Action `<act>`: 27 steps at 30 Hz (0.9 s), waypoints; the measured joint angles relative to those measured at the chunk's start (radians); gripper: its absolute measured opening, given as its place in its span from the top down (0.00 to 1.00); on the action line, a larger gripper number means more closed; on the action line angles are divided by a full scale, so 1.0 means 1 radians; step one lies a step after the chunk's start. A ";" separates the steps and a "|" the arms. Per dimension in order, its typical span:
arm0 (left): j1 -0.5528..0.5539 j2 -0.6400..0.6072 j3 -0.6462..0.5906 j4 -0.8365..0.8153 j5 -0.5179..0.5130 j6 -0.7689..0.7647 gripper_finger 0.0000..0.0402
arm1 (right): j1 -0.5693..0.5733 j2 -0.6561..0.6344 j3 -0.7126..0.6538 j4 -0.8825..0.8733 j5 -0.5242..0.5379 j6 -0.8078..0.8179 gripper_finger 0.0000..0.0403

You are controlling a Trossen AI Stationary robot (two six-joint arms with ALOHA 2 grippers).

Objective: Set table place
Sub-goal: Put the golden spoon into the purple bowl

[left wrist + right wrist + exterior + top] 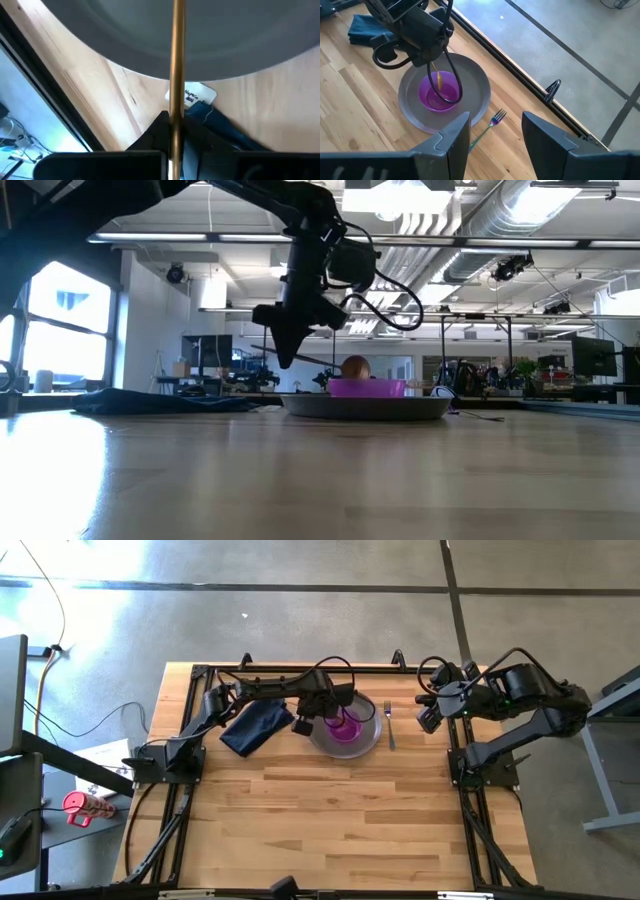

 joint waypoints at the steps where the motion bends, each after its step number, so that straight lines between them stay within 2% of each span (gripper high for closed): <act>1: 0.000 0.000 0.000 0.005 0.000 0.000 0.99 | 0.000 0.000 0.000 0.000 0.000 -0.002 0.58; 8: -0.001 0.000 0.000 0.065 0.059 -0.004 0.99 | 0.000 0.000 0.000 0.000 0.000 -0.003 0.58; 27: -0.009 0.064 0.000 0.096 0.066 0.000 0.99 | 0.000 0.000 0.000 0.000 0.003 -0.008 0.58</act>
